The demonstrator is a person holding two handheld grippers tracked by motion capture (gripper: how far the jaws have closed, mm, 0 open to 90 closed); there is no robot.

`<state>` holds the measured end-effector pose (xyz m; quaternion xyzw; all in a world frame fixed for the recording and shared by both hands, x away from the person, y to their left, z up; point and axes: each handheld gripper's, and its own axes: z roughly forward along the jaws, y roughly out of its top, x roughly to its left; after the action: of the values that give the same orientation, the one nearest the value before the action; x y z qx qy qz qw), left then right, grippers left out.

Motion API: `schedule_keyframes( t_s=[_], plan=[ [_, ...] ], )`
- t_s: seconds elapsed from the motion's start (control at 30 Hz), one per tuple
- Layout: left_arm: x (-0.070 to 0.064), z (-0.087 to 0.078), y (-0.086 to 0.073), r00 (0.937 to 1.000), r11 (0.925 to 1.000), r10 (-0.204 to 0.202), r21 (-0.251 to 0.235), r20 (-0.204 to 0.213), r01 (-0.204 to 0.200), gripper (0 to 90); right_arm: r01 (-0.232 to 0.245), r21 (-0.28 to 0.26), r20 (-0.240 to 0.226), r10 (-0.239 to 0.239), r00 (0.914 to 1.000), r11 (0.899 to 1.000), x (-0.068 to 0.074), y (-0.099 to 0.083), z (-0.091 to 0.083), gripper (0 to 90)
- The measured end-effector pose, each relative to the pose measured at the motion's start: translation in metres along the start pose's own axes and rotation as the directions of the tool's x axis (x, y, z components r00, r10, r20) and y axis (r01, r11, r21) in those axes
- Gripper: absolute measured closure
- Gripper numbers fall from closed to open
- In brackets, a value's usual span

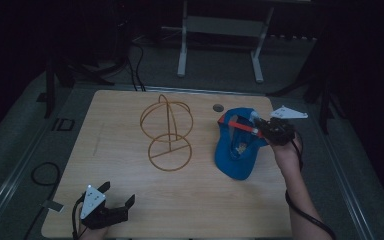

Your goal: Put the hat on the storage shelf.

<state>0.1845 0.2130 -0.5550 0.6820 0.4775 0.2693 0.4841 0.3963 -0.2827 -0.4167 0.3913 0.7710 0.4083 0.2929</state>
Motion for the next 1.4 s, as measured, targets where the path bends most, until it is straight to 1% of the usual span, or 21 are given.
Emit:
schedule_keyframes(
  t_s=[0.07, 0.17, 0.23, 0.27, 0.3, 0.33, 0.5, 0.57, 0.77, 0.87, 0.93, 0.97, 1.0, 1.07, 1.1, 1.17, 1.23, 1.3, 1.37, 1.4],
  plan=[
    [0.000, 0.000, 0.000, 1.0000, 1.0000, -0.004, 0.001, 0.008, 0.004, 3.8, 0.014, -0.012, -0.004, -0.014, 0.9999, 1.000, 0.001, 0.003, -0.007, 86.3],
    [-0.001, 0.000, 0.000, 0.9999, 1.0000, -0.002, 0.001, 0.016, 0.002, 4.0, 0.047, -0.025, 0.002, -0.047, 0.9989, 0.999, 0.006, 0.007, -0.017, 86.2],
    [-0.002, 0.001, 0.001, 0.9999, 1.0000, 0.003, 0.003, 0.012, -0.003, 3.9, 0.065, -0.039, -0.001, -0.065, 0.9979, 0.997, 0.009, 0.009, -0.024, 86.2],
    [-0.002, 0.001, 0.001, 0.9999, 1.0000, 0.003, 0.007, 0.011, -0.004, 3.9, 0.076, -0.058, -0.007, -0.077, 0.9970, 0.995, 0.013, 0.010, -0.032, 86.2],
    [-0.002, 0.002, 0.001, 0.9999, 0.9999, 0.002, 0.011, 0.013, -0.002, 3.9, 0.076, -0.058, -0.007, -0.077, 0.9970, 0.995, 0.013, 0.010, -0.032, 86.2],
    [-0.002, 0.002, 0.001, 0.9998, 0.9998, -0.001, 0.018, 0.019, 0.001, 4.0, 0.083, -0.064, -0.008, -0.083, 0.9965, 0.995, 0.015, 0.010, -0.036, 86.2],
    [-0.006, 0.001, 0.006, 0.9988, 0.9996, -0.019, 0.020, 0.046, 0.018, 4.0, 0.106, -0.097, -0.035, -0.110, 0.9933, 0.990, 0.029, 0.009, -0.055, 86.2],
    [-0.009, 0.001, 0.009, 0.9982, 0.9997, -0.017, 0.021, 0.057, 0.015, 4.0, 0.114, -0.113, -0.045, -0.120, 0.9918, 0.987, 0.035, 0.007, -0.063, 86.2],
    [-0.023, -0.002, 0.023, 0.9946, 0.9997, 0.020, 0.015, 0.102, -0.021, 4.0, 0.138, -0.149, -0.073, -0.150, 0.9860, 0.979, 0.052, 0.002, -0.081, 86.3],
    [-0.029, -0.002, 0.031, 0.9908, 0.9993, 0.036, 0.009, 0.131, -0.037, 4.8, 0.157, -0.163, -0.095, -0.174, 0.9802, 0.974, 0.062, 0.001, -0.089, 86.3],
    [-0.032, -0.003, 0.037, 0.9888, 0.9992, 0.038, 0.003, 0.144, -0.039, 4.8, 0.169, -0.173, -0.113, -0.190, 0.9753, 0.970, 0.070, 0.001, -0.095, 86.2],
    [-0.033, -0.003, 0.040, 0.9873, 0.9993, 0.038, -0.005, 0.154, -0.038, 4.8, 0.167, -0.178, -0.124, -0.191, 0.9738, 0.970, 0.072, 0.002, -0.097, 86.3],
    [-0.035, -0.004, 0.044, 0.9866, 0.9991, 0.042, -0.009, 0.157, -0.042, 4.8, 0.168, -0.185, -0.137, -0.195, 0.9712, 0.968, 0.076, 0.002, -0.099, 86.3],
    [-0.037, -0.005, 0.051, 0.9838, 0.9984, 0.056, -0.017, 0.171, -0.054, 4.9, 0.187, -0.195, -0.146, -0.217, 0.9651, 0.963, 0.083, 0.002, -0.104, 86.3],
    [-0.038, -0.006, 0.055, 0.9825, 0.9977, 0.066, -0.021, 0.174, -0.064, 4.9, 0.188, -0.203, -0.160, -0.222, 0.9616, 0.961, 0.087, 0.002, -0.106, 86.3],
    [-0.040, -0.007, 0.064, 0.9785, 0.9969, 0.078, -0.026, 0.191, -0.074, 4.9, 0.207, -0.211, -0.167, -0.244, 0.9552, 0.955, 0.095, 0.002, -0.109, 86.2],
    [-0.043, -0.009, 0.074, 0.9739, 0.9961, 0.087, -0.034, 0.210, -0.082, 5.9, 0.216, -0.221, -0.185, -0.258, 0.9483, 0.951, 0.102, 0.002, -0.113, 86.2],
    [-0.045, -0.009, 0.084, 0.9699, 0.9944, 0.104, -0.039, 0.220, -0.098, 5.9, 0.227, -0.227, -0.197, -0.273, 0.9417, 0.947, 0.108, 0.002, -0.115, 86.2],
    [-0.047, -0.009, 0.094, 0.9677, 0.9940, 0.108, -0.045, 0.228, -0.100, 6.0, 0.235, -0.233, -0.212, -0.285, 0.9346, 0.944, 0.113, 0.002, -0.117, 86.2],
    [-0.049, -0.008, 0.099, 0.9644, 0.9936, 0.111, -0.048, 0.240, -0.102, 6.0, 0.243, -0.233, -0.212, -0.293, 0.9322, 0.942, 0.116, 0.002, -0.117, 86.2]
  ],
)
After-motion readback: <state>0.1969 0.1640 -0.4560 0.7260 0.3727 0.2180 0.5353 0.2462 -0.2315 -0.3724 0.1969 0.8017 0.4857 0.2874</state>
